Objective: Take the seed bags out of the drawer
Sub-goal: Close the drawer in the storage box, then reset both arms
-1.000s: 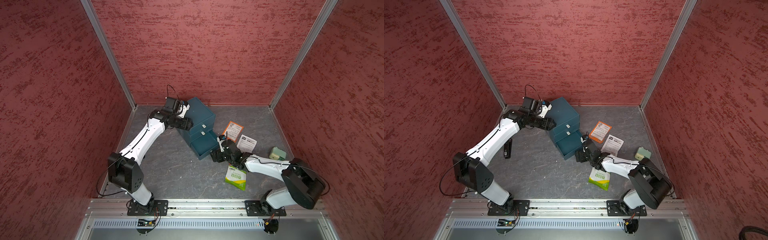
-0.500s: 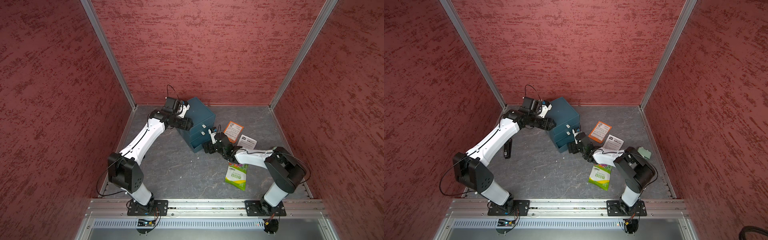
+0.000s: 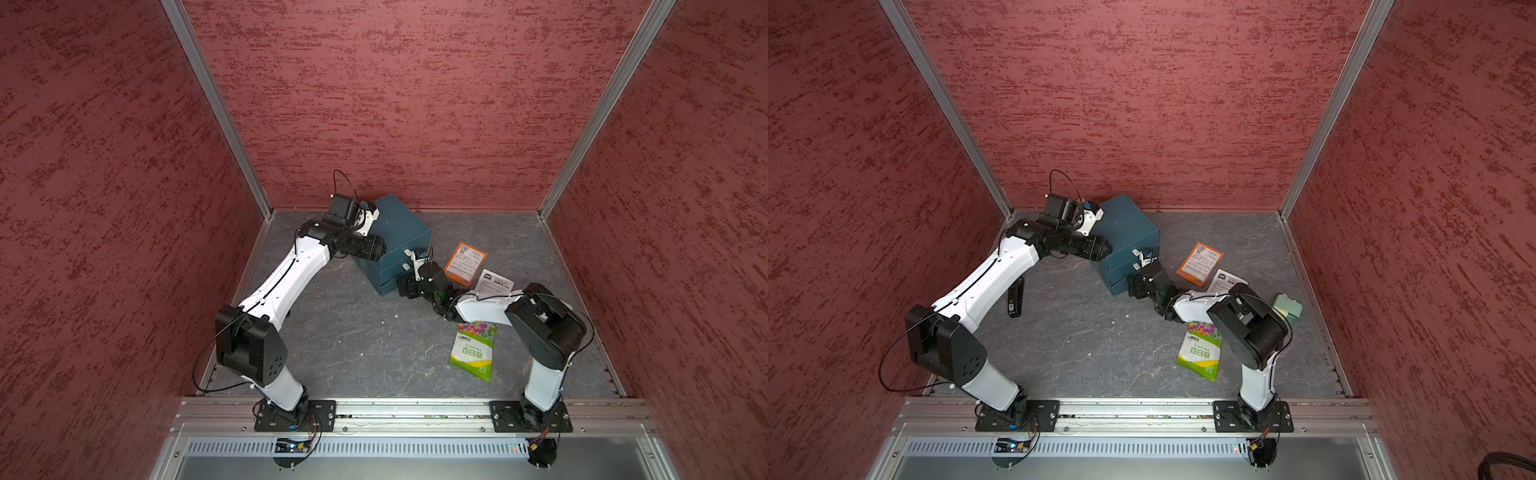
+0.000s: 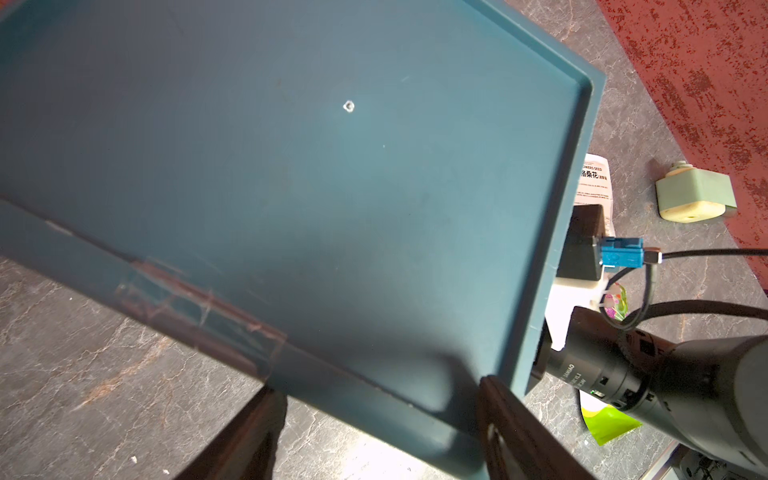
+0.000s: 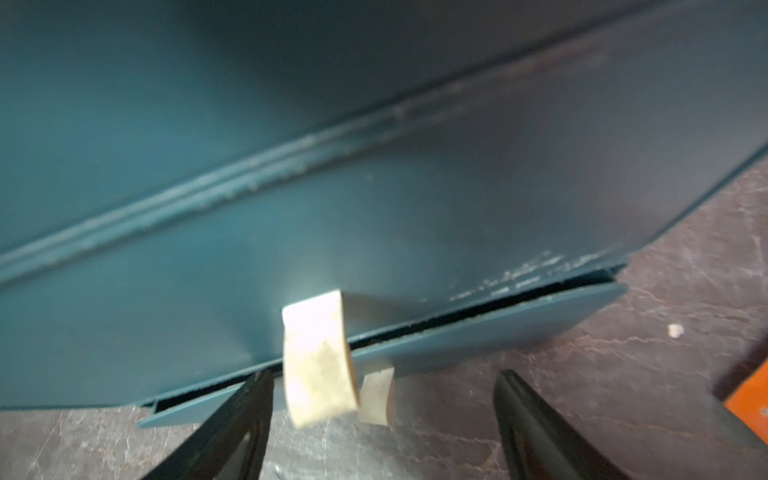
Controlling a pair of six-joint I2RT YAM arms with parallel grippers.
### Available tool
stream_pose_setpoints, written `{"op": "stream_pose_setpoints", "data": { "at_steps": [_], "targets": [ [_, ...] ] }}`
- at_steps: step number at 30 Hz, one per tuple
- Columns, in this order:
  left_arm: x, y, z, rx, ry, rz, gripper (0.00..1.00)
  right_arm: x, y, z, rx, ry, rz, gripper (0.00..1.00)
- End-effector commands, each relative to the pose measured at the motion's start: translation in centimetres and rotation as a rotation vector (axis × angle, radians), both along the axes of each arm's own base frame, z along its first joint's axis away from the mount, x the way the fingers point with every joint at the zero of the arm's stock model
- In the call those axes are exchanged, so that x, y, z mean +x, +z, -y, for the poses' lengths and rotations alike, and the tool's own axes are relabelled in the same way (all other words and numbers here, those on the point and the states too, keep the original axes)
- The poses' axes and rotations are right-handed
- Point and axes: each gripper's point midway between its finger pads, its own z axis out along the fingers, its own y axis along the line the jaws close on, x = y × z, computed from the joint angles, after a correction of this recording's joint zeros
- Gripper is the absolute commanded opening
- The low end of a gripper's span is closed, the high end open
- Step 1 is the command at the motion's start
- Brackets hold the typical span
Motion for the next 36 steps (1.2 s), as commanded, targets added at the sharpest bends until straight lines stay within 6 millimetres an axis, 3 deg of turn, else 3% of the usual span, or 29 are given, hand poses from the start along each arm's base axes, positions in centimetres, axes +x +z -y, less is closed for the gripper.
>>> {"op": "stream_pose_setpoints", "data": {
  "at_steps": [1,8,13,17,19,24,27,30,32,36],
  "targets": [
    [-2.5,-3.8,0.2,0.060,-0.084,-0.129,0.76,0.5,0.2,-0.8,0.013,-0.036,0.020,0.86],
    [-2.6,-3.8,0.2,0.058,-0.085,-0.127,0.76,-0.3,-0.6,-0.5,0.010,-0.060,0.011,0.87],
    [-2.5,-3.5,0.0,0.063,-0.074,-0.113,0.80,-1.5,1.5,0.9,0.006,-0.075,0.004,0.89],
    [-1.9,-2.1,-0.5,0.058,-0.042,-0.064,0.94,-3.2,3.2,2.6,-0.029,-0.085,-0.045,0.93],
    [-1.5,-0.5,-0.9,0.037,-0.013,-0.015,1.00,-4.3,3.8,3.6,-0.047,-0.090,-0.080,0.97],
    [-0.8,5.2,-1.9,-0.058,0.055,0.149,1.00,-6.5,4.8,6.3,-0.082,-0.125,-0.181,0.98],
    [-1.3,8.4,-2.8,-0.122,0.095,0.237,1.00,-7.5,5.4,8.4,-0.071,-0.164,-0.230,0.99],
    [-2.2,10.1,-4.2,-0.155,0.147,0.286,1.00,-8.1,5.9,10.7,-0.062,-0.208,-0.273,0.99],
    [-3.0,10.1,-5.2,-0.154,0.180,0.302,1.00,-8.3,6.5,12.1,-0.061,-0.234,-0.277,0.99],
    [-4.6,7.4,-7.5,-0.145,0.256,0.312,1.00,-8.3,7.5,15.7,-0.074,-0.302,-0.263,0.99]
  ]
}}
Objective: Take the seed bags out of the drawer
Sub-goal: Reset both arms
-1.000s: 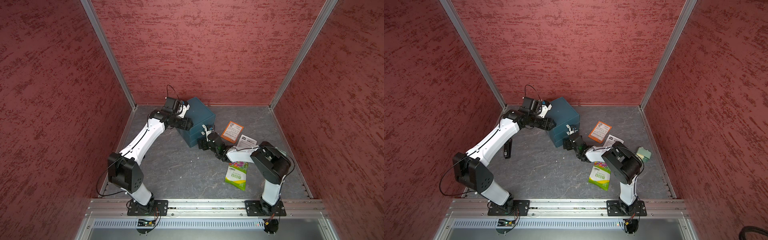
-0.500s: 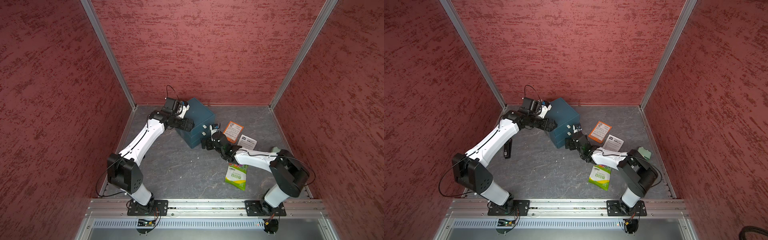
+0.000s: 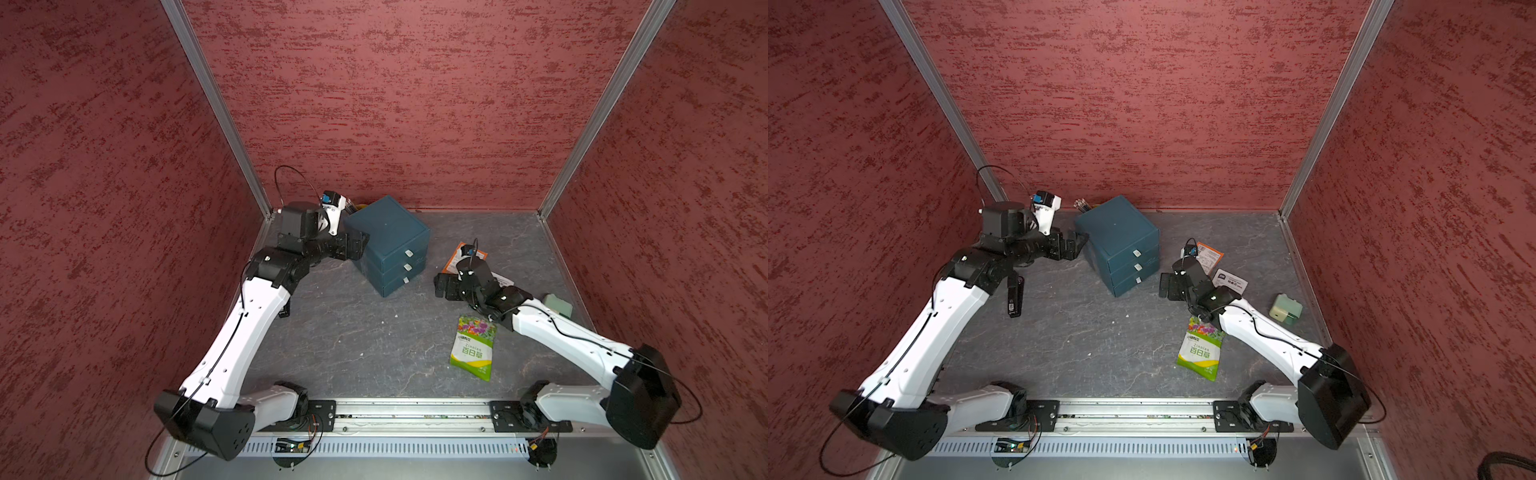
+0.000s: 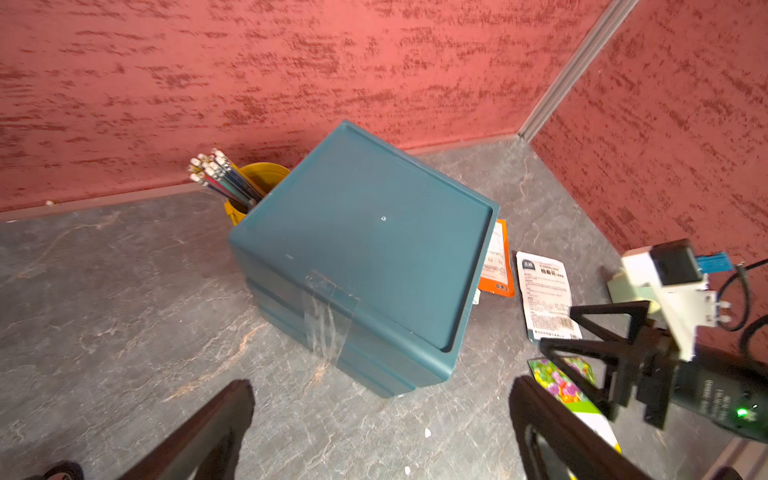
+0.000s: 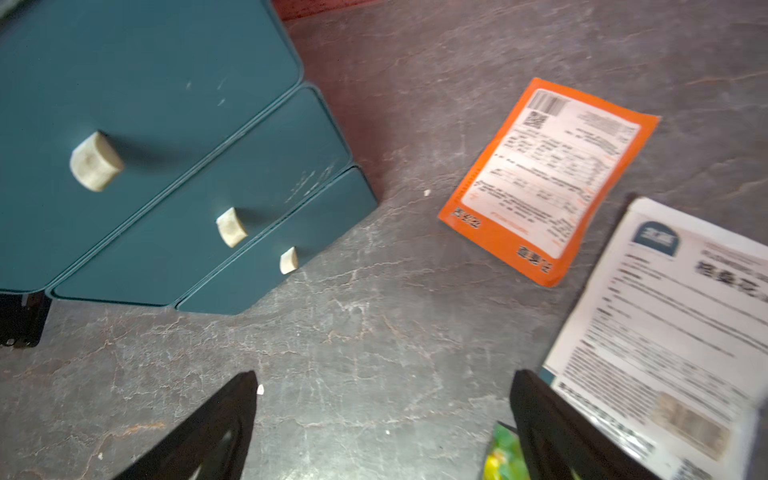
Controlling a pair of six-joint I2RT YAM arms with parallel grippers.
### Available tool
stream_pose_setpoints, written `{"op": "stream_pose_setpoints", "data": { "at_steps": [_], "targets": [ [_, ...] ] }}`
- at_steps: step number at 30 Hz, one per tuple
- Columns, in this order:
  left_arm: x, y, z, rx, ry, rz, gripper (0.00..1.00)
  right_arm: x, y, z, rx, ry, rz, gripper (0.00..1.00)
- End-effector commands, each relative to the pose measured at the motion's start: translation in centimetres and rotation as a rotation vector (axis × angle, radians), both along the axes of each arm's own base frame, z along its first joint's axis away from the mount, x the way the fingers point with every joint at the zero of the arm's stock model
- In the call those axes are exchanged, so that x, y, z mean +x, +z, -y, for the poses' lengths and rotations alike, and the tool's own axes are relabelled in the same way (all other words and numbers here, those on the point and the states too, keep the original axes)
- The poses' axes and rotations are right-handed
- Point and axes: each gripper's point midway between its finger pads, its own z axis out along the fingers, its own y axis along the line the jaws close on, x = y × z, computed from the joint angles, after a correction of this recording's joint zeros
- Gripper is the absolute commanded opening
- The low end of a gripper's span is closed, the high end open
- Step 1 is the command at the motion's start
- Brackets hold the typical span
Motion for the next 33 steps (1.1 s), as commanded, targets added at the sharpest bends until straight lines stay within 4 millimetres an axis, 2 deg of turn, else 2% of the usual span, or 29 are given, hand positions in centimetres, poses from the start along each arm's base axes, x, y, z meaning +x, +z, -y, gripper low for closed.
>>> {"op": "stream_pose_setpoints", "data": {
  "at_steps": [1,5,8,11,14,18,26,28,30,33],
  "targets": [
    [-0.4,-3.0,-1.8,-0.007,0.087,-0.021,1.00,-1.1,-0.7,3.6,-0.054,-0.059,-0.054,0.99],
    [-1.2,-5.9,-3.6,0.002,0.159,0.008,1.00,0.2,0.3,7.7,-0.122,-0.154,-0.006,0.99],
    [-1.2,-8.2,-4.6,0.010,0.188,-0.010,1.00,1.6,0.1,11.0,-0.173,-0.231,0.006,0.99],
    [-0.4,-10.5,-5.4,0.025,0.215,-0.020,1.00,3.3,-0.3,13.8,-0.238,-0.281,0.032,0.99],
    [0.6,-12.8,-6.7,0.042,0.260,0.000,1.00,5.0,-0.1,16.0,-0.306,-0.309,0.138,0.99],
    [2.0,-15.3,-8.8,0.038,0.317,0.049,1.00,6.9,-1.4,18.7,-0.315,-0.351,0.194,0.99],
    [4.7,-18.2,-13.3,0.053,0.406,0.116,1.00,10.8,-4.4,19.8,-0.385,-0.328,0.275,0.99],
    [4.9,-18.9,-14.0,0.047,0.413,0.140,1.00,11.2,-4.5,19.9,-0.378,-0.337,0.307,0.99],
    [5.5,-18.8,-14.5,0.043,0.422,0.195,1.00,11.3,-5.4,19.9,-0.370,-0.331,0.295,0.99],
    [6.1,-19.6,-14.7,0.029,0.415,0.218,1.00,10.9,-5.2,19.5,-0.354,-0.312,0.324,0.99]
  ]
}}
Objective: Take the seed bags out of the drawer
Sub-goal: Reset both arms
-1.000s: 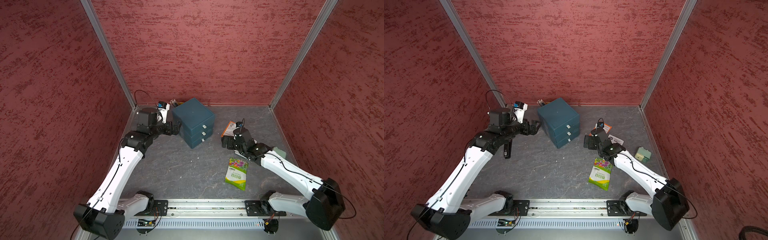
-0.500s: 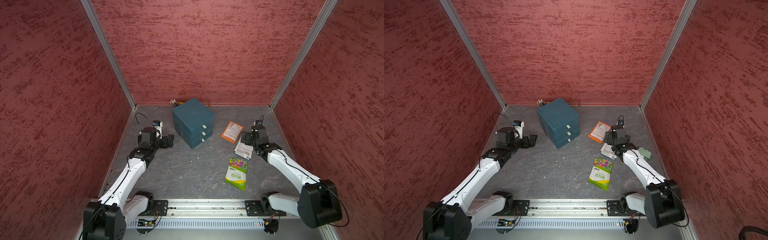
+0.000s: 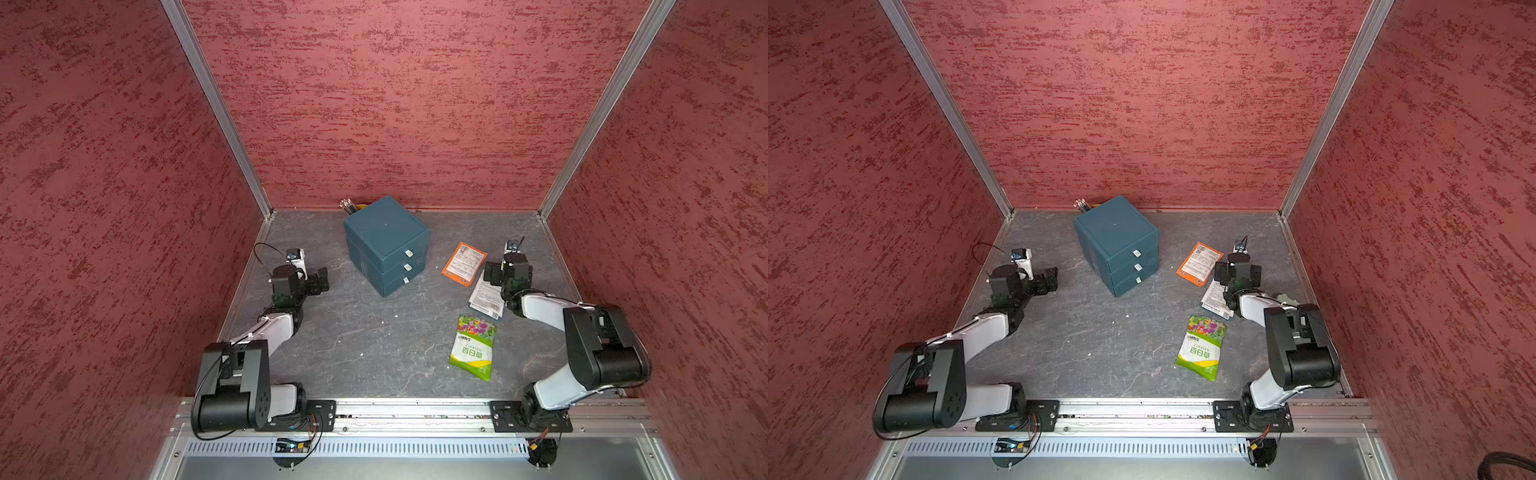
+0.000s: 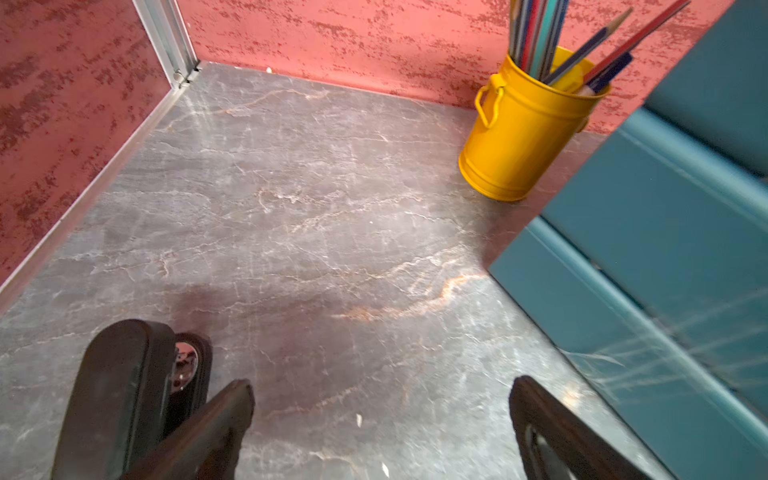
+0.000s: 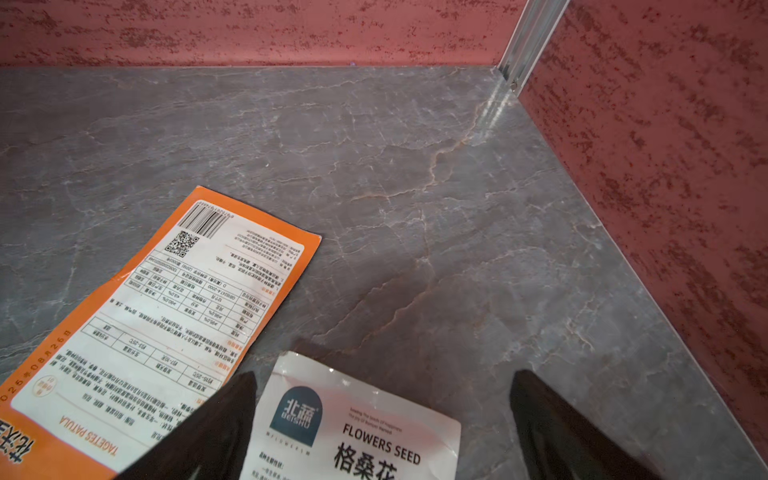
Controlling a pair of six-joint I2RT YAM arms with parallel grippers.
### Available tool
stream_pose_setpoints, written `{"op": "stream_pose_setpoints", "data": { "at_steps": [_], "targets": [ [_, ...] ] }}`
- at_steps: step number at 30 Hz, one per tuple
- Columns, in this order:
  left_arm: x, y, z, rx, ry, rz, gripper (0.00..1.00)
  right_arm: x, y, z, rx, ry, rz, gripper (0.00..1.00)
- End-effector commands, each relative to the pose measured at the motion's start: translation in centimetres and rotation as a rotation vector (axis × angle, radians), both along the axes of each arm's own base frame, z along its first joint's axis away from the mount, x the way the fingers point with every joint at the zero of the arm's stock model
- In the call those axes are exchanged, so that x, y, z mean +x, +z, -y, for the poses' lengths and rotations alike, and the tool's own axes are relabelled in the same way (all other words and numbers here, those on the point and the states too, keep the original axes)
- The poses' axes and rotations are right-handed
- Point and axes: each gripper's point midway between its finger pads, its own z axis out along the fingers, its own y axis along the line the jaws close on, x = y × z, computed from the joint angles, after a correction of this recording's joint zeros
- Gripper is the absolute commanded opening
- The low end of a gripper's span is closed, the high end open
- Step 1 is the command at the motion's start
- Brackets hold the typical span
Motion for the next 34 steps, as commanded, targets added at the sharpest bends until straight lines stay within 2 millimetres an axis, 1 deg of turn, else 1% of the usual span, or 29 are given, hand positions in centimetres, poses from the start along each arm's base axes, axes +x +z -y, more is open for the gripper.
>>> {"op": "stream_pose_setpoints", "data": {
  "at_steps": [1,3,4,7,9,13,14,21,26,34],
  "targets": [
    [2.0,2.5,-0.1,-0.010,-0.036,0.154,1.00,0.6,2.3,-0.2,0.005,0.032,0.134,0.99],
    [2.1,1.4,0.5,-0.011,-0.070,0.167,1.00,0.2,2.9,-0.5,0.012,0.060,0.183,0.99],
    [2.1,1.7,0.8,0.008,-0.077,0.192,1.00,-0.2,3.0,-0.8,0.016,0.077,0.205,0.99],
    [1.7,1.2,1.2,0.019,-0.087,0.195,1.00,-1.0,3.0,-1.2,0.032,0.110,0.244,0.99],
    [1.7,0.9,1.5,0.026,-0.100,0.214,1.00,-1.2,3.0,-1.1,0.055,0.127,0.263,0.99],
    [1.6,0.8,1.6,0.036,-0.096,0.215,1.00,-2.0,2.4,-1.2,0.066,0.150,0.317,0.99],
    [1.6,0.8,1.6,0.035,-0.097,0.215,1.00,-2.1,2.1,-1.0,0.071,0.139,0.294,0.99],
    [1.6,0.8,1.6,0.034,-0.097,0.215,1.00,-2.1,2.3,-0.9,0.064,0.139,0.306,0.99],
    [1.6,0.8,1.6,0.035,-0.097,0.214,1.00,-2.1,2.2,-0.4,0.065,0.108,0.309,0.99],
    [1.6,0.7,1.6,0.034,-0.097,0.213,1.00,-2.4,2.5,-0.5,0.063,0.111,0.327,0.99]
  ]
}}
